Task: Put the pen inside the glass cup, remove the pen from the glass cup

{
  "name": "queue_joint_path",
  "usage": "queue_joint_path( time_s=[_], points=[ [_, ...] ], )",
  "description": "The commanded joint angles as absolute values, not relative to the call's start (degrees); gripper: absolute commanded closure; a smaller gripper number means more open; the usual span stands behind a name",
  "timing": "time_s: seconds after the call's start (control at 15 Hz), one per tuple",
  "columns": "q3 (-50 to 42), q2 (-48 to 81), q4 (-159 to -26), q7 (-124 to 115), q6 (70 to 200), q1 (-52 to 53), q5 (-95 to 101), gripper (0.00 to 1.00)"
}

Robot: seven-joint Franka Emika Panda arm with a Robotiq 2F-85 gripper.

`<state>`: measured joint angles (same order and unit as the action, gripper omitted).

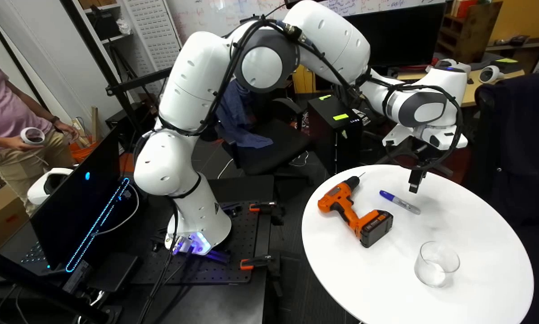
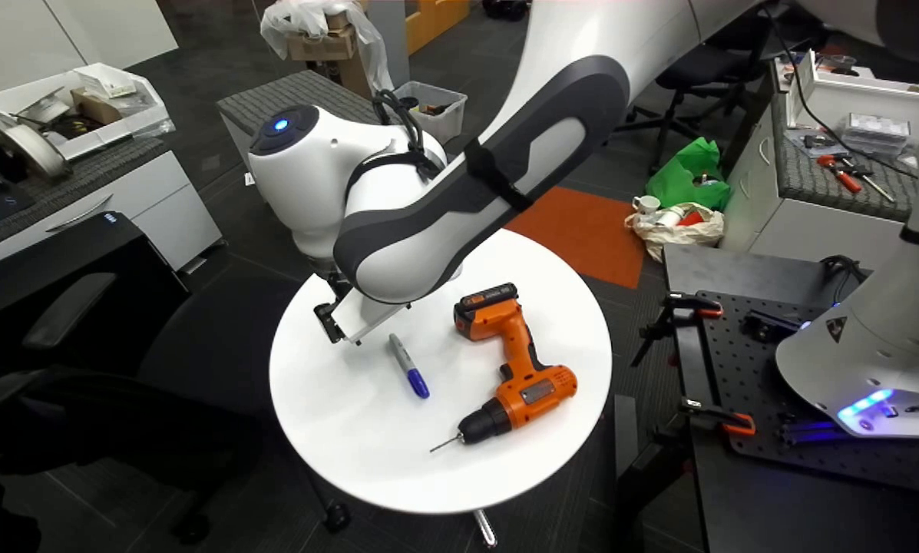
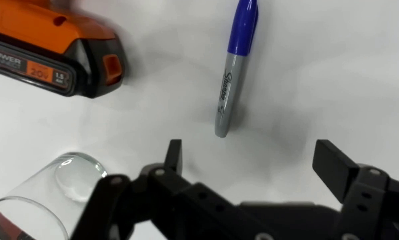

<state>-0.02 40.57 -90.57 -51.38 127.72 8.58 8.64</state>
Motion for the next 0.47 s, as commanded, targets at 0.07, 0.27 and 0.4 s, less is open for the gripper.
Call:
queue_joint_path(
  time_s=[0.07, 0.27, 0.4],
  points=[
    [-1.8, 40.7, -90.5, -50.6, 127.7, 10.1, 7.3, 0.0],
    [-2.0, 40.8, -90.5, -50.7, 127.7, 10.2, 7.4, 0.0],
    [-2.0, 40.8, -90.5, -50.7, 127.7, 10.2, 7.4, 0.0]
  ],
)
